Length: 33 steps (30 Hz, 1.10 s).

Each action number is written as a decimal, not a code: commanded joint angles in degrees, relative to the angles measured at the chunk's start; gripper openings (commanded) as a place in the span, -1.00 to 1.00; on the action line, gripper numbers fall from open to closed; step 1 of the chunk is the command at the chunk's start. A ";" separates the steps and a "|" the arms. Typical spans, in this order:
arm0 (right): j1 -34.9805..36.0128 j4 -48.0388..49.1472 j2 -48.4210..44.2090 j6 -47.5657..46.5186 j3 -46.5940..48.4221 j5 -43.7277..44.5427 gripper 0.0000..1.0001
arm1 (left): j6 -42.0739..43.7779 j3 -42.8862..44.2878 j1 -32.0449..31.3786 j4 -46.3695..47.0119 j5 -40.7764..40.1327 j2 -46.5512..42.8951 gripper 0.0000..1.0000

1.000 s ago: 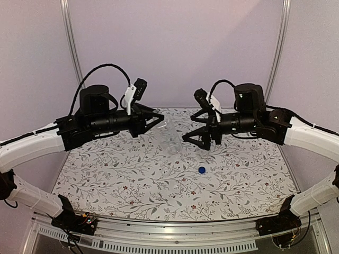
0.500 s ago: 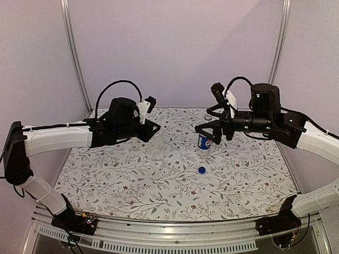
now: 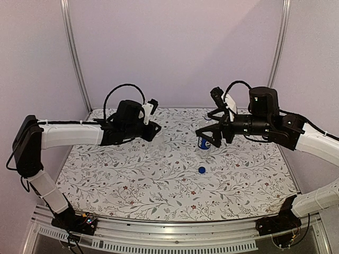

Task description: Unscrew the bottle caps

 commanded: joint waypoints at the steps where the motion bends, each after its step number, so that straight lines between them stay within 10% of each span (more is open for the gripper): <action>1: -0.29 0.71 -0.44 0.72 -0.63 -0.24 0.98 | 0.33 1.88 1.17 3.00 -0.19 2.13 -1.00; 8: -0.28 0.50 -0.59 0.79 -0.76 0.21 0.98 | -0.48 1.25 1.29 3.69 1.03 3.86 -0.95; 22: -0.29 1.34 0.08 1.10 -1.56 -0.05 0.98 | -1.64 -0.75 1.28 4.66 0.02 2.19 0.11; 33: -0.45 1.57 -0.27 1.85 -2.52 0.24 0.98 | -1.79 -0.86 1.29 5.07 -0.64 -1.82 0.50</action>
